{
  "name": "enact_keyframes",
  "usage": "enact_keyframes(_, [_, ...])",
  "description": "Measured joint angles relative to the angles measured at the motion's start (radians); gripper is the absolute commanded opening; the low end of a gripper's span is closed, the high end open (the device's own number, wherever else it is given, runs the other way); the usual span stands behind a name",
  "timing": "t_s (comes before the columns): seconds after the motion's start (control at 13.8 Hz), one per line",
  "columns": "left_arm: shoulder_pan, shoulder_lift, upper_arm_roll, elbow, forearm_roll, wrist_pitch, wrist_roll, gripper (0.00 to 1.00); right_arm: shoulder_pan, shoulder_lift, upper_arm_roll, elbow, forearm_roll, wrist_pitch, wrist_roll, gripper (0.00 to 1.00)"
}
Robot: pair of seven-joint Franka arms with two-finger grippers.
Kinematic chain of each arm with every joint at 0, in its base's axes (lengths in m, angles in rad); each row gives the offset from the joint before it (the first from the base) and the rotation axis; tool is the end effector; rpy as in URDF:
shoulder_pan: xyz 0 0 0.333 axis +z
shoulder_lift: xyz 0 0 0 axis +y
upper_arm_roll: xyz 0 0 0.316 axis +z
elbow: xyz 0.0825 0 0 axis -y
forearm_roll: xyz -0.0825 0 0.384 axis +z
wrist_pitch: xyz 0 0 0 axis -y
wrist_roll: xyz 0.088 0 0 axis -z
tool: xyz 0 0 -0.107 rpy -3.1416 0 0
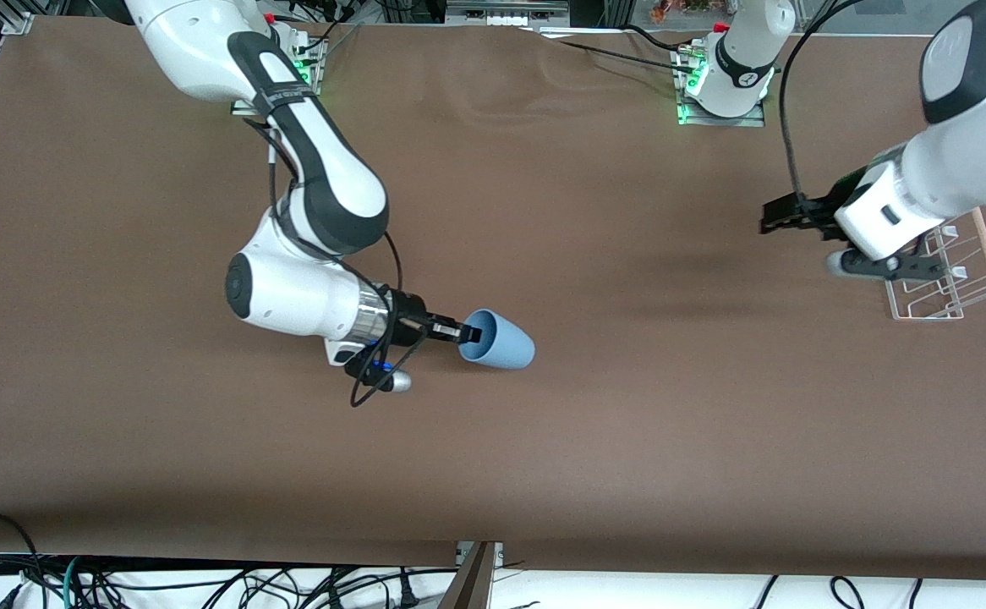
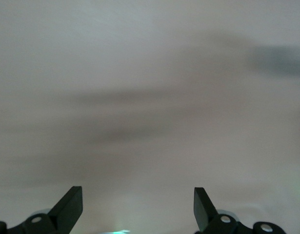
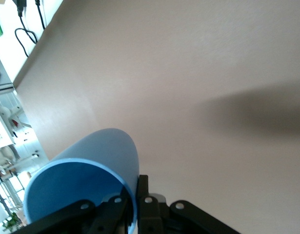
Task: Transfer cup to left arm and place on rack
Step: 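Hold the cup with the right gripper while the left gripper approaches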
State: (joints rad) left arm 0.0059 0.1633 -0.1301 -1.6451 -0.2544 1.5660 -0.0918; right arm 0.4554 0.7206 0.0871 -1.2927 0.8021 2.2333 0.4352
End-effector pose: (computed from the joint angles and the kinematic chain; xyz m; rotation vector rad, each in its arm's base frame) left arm 0.5785 -0.0949 0.5009 2.8690 -0.0050 -0.3889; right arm 0.6541 0.3992 0.3519 -2.3510 0.4337 0.2053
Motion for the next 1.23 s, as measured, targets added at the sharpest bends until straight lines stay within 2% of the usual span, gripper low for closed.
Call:
enact_keyframes(0.22, [0.001, 0.102, 0.001, 0.011, -0.186, 0.004, 0.041, 1.0, 0.051, 0.003, 0.0, 0.002, 0.005, 0.053, 0.064, 0.0])
enact_keyframes(0.36, [0.005, 0.153, 0.003, 0.018, -0.358, 0.008, 0.157, 1.0, 0.077, 0.006, 0.0, 0.002, 0.006, 0.078, 0.089, 0.0])
enact_keyframes(0.51, [0.009, 0.192, 0.005, 0.022, -0.469, 0.03, 0.257, 1.0, 0.091, 0.01, 0.001, 0.003, 0.037, 0.092, 0.097, 0.0])
enact_keyframes(0.65, [0.011, 0.22, 0.007, 0.026, -0.519, 0.049, 0.323, 1.0, 0.098, 0.01, 0.006, 0.01, 0.073, 0.097, 0.097, 0.0])
enact_keyframes(0.87, [0.02, 0.266, 0.009, 0.028, -0.608, 0.073, 0.484, 1.0, 0.098, 0.011, 0.025, 0.022, 0.083, 0.097, 0.098, 0.0])
enact_keyframes(1.23, [0.011, 0.296, 0.001, 0.089, -0.63, 0.119, 0.86, 1.0, 0.098, 0.011, 0.066, 0.035, 0.086, 0.097, 0.131, 0.0])
